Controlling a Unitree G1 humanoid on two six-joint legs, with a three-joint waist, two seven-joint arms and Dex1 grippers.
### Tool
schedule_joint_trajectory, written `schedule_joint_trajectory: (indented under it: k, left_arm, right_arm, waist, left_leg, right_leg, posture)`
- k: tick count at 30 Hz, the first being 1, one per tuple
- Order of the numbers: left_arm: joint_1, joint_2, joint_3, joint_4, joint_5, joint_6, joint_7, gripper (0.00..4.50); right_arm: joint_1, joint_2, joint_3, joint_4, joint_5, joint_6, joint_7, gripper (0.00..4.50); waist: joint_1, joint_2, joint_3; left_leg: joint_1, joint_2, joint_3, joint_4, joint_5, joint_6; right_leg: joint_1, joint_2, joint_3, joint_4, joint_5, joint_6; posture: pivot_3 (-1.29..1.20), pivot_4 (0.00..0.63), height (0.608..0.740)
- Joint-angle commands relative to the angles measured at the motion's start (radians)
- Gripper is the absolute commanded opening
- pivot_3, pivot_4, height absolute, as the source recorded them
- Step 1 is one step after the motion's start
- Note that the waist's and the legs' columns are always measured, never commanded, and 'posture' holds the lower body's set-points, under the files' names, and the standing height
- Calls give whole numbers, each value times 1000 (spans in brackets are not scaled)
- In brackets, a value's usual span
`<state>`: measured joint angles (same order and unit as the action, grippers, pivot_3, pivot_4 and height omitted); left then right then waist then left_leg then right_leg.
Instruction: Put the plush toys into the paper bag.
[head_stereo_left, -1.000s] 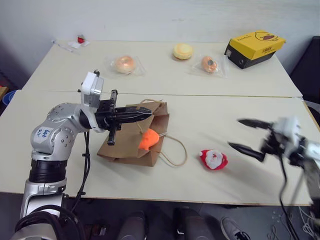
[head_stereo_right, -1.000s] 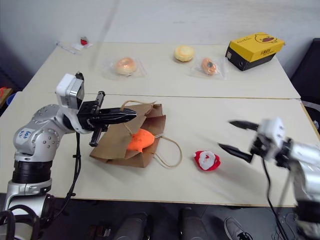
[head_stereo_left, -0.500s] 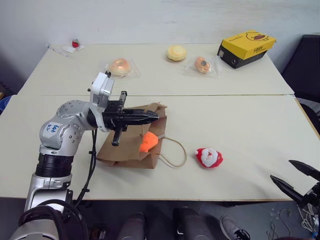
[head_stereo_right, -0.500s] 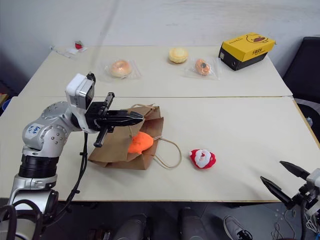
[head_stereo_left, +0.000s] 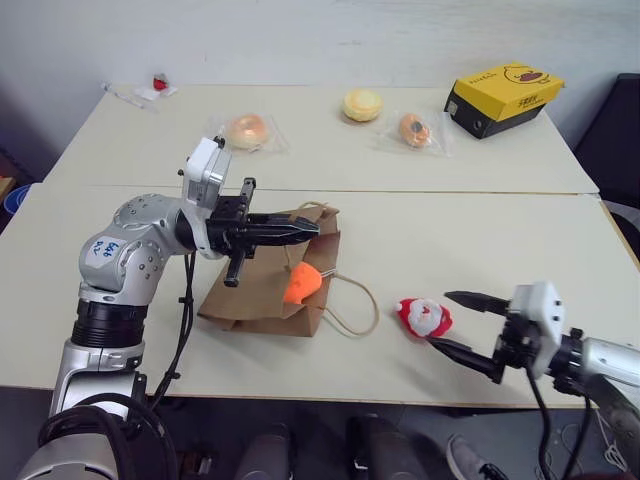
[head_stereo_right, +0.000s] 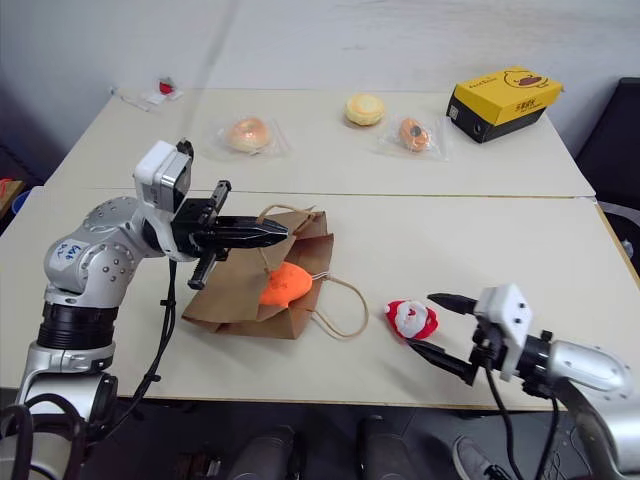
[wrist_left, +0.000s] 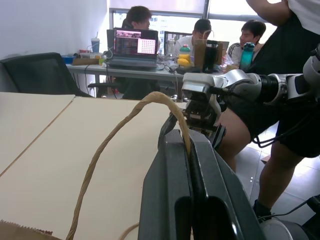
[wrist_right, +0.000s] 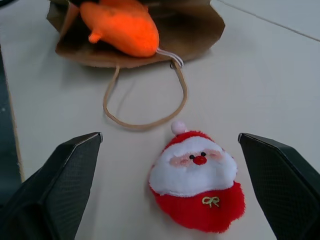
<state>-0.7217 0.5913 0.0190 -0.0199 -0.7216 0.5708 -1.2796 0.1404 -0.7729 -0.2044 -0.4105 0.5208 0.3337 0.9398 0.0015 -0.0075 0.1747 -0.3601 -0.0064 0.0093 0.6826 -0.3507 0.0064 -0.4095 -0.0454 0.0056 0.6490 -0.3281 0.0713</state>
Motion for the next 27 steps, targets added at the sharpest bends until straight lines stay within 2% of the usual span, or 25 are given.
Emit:
schedule_joint_trajectory:
  k: [1, 6, 9, 17, 19, 21, 23, 27]
  left_arm:
    - [-3, -3, 6, -42, -6, 3, 10, 0]
    - [3, -1, 8, -52, -8, 9, 15, 0]
    - [2, 2, 10, -51, -4, 7, 15, 0]
    - [9, 29, 7, -58, -4, 19, -5, 0]
    - [9, 25, 24, -64, -24, 31, 4, 0]
    - [1, 19, 54, -66, -68, 67, 18, 0]
    - [-9, 34, 68, -71, -120, 139, 15, 0]
    - [-18, 36, 62, -69, -107, 142, 21, 0]
  right_arm:
    - [-57, 2, 56, 57, -94, -39, -27, 4440]
    - [-144, 24, 140, 115, -149, -14, -46, 4440]
    - [-176, 46, 175, 133, -163, -10, -49, 3866]
    - [-167, 38, 183, 111, -141, 33, -26, 1199]
    - [-192, 44, 175, 89, -113, 24, -6, 765]
    - [-284, 77, 181, 60, -60, 57, -15, 560]
    - [-398, 130, 212, 65, -42, 100, -43, 543]
    - [-561, 242, 312, 144, -78, 145, -72, 543]
  waist:
    - [-2, 0, 0]
    - [-2, 0, 0]
    - [-3, 0, 0]
    - [-2, 0, 0]
    - [-3, 0, 0]
    - [-4, 0, 0]
    - [-22, -1, 1]
    - [-28, -1, 0]
  left_leg:
    - [0, 0, 0, 0, 0, 0]
    - [0, 0, 0, 0, 0, 0]
    - [0, 0, 0, 0, 0, 0]
    - [0, 0, 0, 0, 0, 0]
    - [0, 0, 0, 0, 0, 0]
    - [0, 0, 0, 0, 0, 0]
    - [0, 0, 1, 0, 0, 0]
    - [0, 0, -2, 0, 1, -2]
  right_leg:
    - [0, 0, 0, 0, 0, 0]
    - [0, 0, 0, 0, 0, 0]
    - [-1, 0, 0, 1, 0, 0]
    - [-1, 0, 0, 1, 0, 0]
    - [0, 0, 0, 1, 0, 0]
    - [-1, 0, 0, 1, 0, 0]
    - [-2, 0, 1, 2, 0, 0]
    - [-3, 1, -1, 5, 0, -1]
  posture:
    - [0, 150, 740]
    - [0, 150, 740]
    - [0, 150, 740]
    - [0, 150, 740]
    - [0, 150, 740]
    - [0, 150, 740]
    - [0, 150, 740]
    - [0, 150, 740]
